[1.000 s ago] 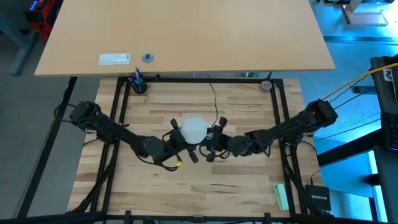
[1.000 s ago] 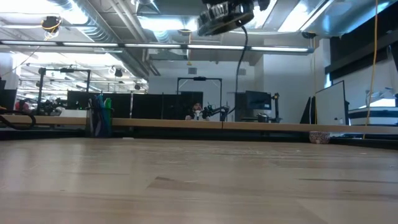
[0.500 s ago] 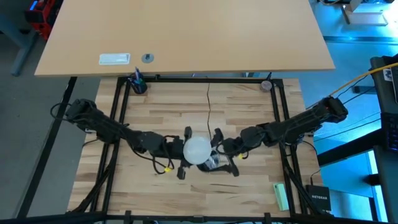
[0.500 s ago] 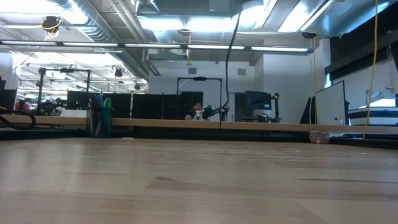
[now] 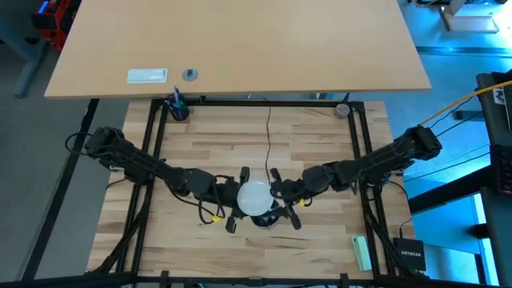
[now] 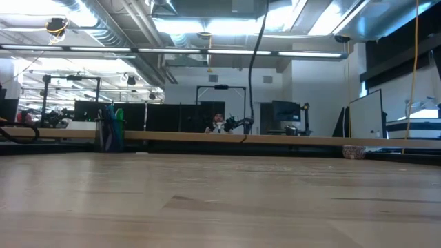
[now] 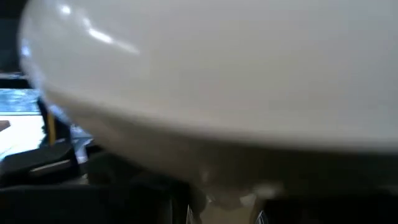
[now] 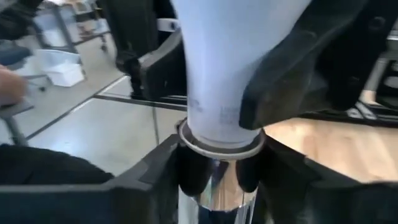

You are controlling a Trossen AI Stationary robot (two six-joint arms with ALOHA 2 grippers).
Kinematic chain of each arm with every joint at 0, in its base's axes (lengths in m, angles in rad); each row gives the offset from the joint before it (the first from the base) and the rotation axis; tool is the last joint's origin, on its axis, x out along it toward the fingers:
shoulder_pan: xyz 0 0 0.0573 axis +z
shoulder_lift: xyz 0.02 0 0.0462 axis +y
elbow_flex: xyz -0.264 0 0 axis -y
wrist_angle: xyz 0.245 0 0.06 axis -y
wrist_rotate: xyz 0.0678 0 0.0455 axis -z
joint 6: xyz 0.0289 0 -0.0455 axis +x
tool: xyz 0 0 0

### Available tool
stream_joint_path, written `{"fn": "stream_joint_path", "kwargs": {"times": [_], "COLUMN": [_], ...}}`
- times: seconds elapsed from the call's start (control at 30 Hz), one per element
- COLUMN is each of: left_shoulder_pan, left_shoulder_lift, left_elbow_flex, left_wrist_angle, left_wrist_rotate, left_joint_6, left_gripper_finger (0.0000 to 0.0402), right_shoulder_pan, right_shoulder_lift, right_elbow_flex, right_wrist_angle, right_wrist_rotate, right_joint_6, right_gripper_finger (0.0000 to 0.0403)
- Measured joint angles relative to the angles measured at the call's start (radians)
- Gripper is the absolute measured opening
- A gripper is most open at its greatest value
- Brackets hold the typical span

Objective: Screw lightbulb
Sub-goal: Remove the lightbulb from the lamp

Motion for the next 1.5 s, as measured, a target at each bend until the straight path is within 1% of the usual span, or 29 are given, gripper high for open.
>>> {"fn": "stream_joint_path", "kwargs": {"times": [0.03, 0.1, 0.17, 0.27, 0.33, 0.4, 0.43, 0.5, 0.57, 0.7, 0.77, 0.8, 0.83, 0.93, 1.03, 1.1, 1.13, 1.2, 1.27, 1.33, 1.43, 1.5], "left_shoulder_pan": [0.000, -0.003, -0.007, -0.013, -0.012, -0.007, -0.006, -0.009, -0.014, -0.020, -0.029, -0.033, -0.039, -0.056, -0.056, -0.047, -0.044, -0.036, -0.028, -0.023, -0.019, -0.018], "left_shoulder_lift": [0.000, -0.001, -0.001, 0.005, 0.019, 0.046, 0.061, 0.087, 0.106, 0.113, 0.108, 0.103, 0.099, 0.074, 0.046, 0.035, 0.035, 0.037, 0.037, 0.037, 0.037, 0.037], "left_elbow_flex": [0.000, 0.000, 0.000, 0.000, 0.000, 0.010, 0.018, 0.036, 0.056, 0.069, 0.069, 0.068, 0.068, 0.062, 0.063, 0.064, 0.065, 0.064, 0.064, 0.064, 0.064, 0.064], "left_wrist_angle": [-0.001, -0.006, -0.009, -0.009, 0.010, 0.026, 0.032, 0.036, 0.035, 0.024, 0.008, -0.001, -0.009, -0.067, -0.088, -0.079, -0.075, -0.081, -0.083, -0.078, -0.077, -0.079], "left_wrist_rotate": [-0.021, -0.080, -0.147, -0.296, -0.411, -0.504, -0.560, -0.632, -0.666, -0.685, -0.686, -0.678, -0.668, -0.627, -0.481, -0.350, -0.299, -0.217, -0.152, -0.125, -0.123, -0.119], "left_joint_6": [0.001, 0.001, 0.002, -0.002, -0.018, -0.049, -0.069, -0.079, -0.066, -0.043, -0.012, 0.002, 0.014, 0.055, 0.063, 0.067, 0.070, 0.075, 0.074, 0.068, 0.066, 0.062], "left_gripper_finger": [0.0133, 0.0133, 0.0133, 0.0133, 0.0133, 0.0133, 0.0133, 0.0133, 0.0133, 0.0133, 0.0133, 0.0133, 0.0133, 0.0133, 0.0133, 0.0133, 0.0133, 0.0133, 0.0133, 0.0133, 0.0133, 0.0133], "right_shoulder_pan": [0.000, 0.001, 0.003, 0.027, 0.039, 0.050, 0.051, 0.051, 0.050, 0.049, 0.047, 0.047, 0.047, 0.052, 0.050, 0.050, 0.050, 0.044, 0.043, 0.032, 0.030, 0.030], "right_shoulder_lift": [-0.003, -0.017, -0.022, -0.022, -0.016, -0.013, -0.012, -0.009, -0.009, -0.009, -0.011, -0.017, -0.028, -0.084, -0.136, -0.158, -0.162, -0.162, -0.145, -0.120, -0.075, -0.050], "right_elbow_flex": [0.000, 0.000, 0.000, 0.000, 0.000, -0.001, -0.002, -0.003, -0.003, -0.003, -0.003, -0.003, -0.003, 0.000, 0.002, 0.001, 0.001, 0.002, 0.002, 0.001, 0.000, 0.000], "right_wrist_angle": [-0.012, -0.050, -0.075, -0.096, -0.103, -0.117, -0.121, -0.117, -0.119, -0.115, -0.119, -0.127, -0.141, -0.184, -0.234, -0.248, -0.237, -0.224, -0.219, -0.200, -0.128, -0.099], "right_wrist_rotate": [0.024, 0.090, 0.193, 0.404, 0.573, 0.755, 0.816, 0.878, 0.891, 0.865, 0.809, 0.769, 0.717, 0.547, 0.354, 0.226, 0.180, 0.121, 0.105, 0.105, 0.069, 0.068], "right_joint_6": [0.000, -0.012, -0.022, -0.022, -0.021, -0.022, -0.036, -0.067, -0.080, -0.084, -0.086, -0.091, -0.101, -0.088, -0.053, -0.042, -0.036, -0.033, -0.026, -0.025, -0.024, -0.028], "right_gripper_finger": [0.0169, 0.0169, 0.0169, 0.0169, 0.0169, 0.0169, 0.0169, 0.0169, 0.0169, 0.0169, 0.0170, 0.0180, 0.0200, 0.0278, 0.0341, 0.0363, 0.0368, 0.0369, 0.0363, 0.0353, 0.0333, 0.0314]}}
